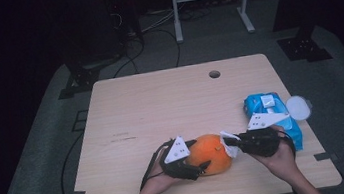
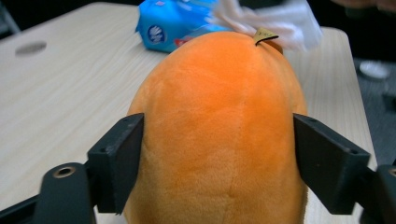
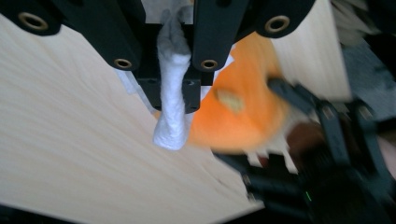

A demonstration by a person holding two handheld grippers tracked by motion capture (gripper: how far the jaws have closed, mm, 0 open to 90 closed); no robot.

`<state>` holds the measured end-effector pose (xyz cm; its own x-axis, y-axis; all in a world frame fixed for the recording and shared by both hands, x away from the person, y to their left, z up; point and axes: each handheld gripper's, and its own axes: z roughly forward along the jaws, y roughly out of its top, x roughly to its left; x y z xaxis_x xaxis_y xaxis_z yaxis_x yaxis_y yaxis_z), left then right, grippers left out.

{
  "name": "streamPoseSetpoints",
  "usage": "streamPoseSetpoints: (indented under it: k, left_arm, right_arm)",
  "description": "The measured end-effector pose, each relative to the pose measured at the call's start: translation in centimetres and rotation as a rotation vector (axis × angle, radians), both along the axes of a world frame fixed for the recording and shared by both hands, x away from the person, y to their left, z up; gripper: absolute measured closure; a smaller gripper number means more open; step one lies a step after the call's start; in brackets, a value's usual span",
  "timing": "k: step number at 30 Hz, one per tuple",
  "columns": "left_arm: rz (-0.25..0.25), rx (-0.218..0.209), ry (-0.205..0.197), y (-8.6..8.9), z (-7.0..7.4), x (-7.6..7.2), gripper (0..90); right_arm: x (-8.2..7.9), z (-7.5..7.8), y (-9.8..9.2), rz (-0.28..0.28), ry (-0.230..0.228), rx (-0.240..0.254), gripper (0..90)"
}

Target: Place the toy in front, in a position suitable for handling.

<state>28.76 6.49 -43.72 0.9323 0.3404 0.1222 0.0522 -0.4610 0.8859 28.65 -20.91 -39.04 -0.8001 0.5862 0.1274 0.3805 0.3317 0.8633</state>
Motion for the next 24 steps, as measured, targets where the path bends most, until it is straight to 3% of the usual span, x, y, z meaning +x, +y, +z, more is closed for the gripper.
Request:
streamPoseSetpoints:
  k: [1,3,4,6,7,10,13,17,19,20,23,24]
  left_arm:
    - [-0.014,0.02,-0.032,-0.3,0.0,-0.5,23.2]
    - [-0.015,0.023,-0.033,-0.3,0.0,-0.6,23.1]
    - [-0.016,0.014,-0.009,0.0,0.0,-0.3,22.7]
    - [-0.014,0.0,0.002,0.1,-0.1,-0.2,22.6]
    - [-0.013,0.004,0.008,0.3,-0.1,-0.1,22.7]
    - [-0.01,0.005,0.002,0.1,-0.1,-0.2,22.5]
    - [0.004,0.013,-0.006,-0.2,-0.1,-0.3,21.1]
    - [0.036,0.026,-0.017,-0.9,-0.1,-0.6,20.6]
    - [0.034,0.027,-0.022,-0.9,-0.1,-0.6,20.4]
    - [0.028,0.025,-0.019,-0.9,-0.1,-0.7,20.1]
    - [0.005,0.004,0.004,-0.5,-0.1,-0.6,18.8]
    - [-0.021,-0.045,0.053,-0.1,-0.1,-0.2,16.5]
  right_arm:
    - [0.0,0.3,0.5,0.004,-0.014,0.001,84.0]
    - [0.1,0.2,0.6,0.009,-0.012,-0.006,84.0]
    - [0.3,-0.4,0.5,0.01,0.001,-0.02,84.0]
    - [0.4,-0.7,0.3,0.01,0.011,-0.021,84.0]
    - [0.7,-1.1,-0.3,-0.014,0.018,-0.041,83.9]
    - [0.6,-1.5,-1.1,-0.03,0.04,-0.046,84.0]
    - [0.4,-1.2,-0.9,-0.027,0.032,-0.041,84.1]
    - [-0.5,0.4,1.2,0.06,0.0,0.018,83.9]
    - [-0.8,0.6,1.7,0.075,-0.011,0.01,83.9]
    - [-1.2,0.7,2.5,0.086,-0.036,-0.026,83.9]
    - [-1.0,0.6,2.3,0.076,-0.034,-0.034,84.0]
    - [-0.6,0.2,1.6,0.051,-0.025,-0.041,84.0]
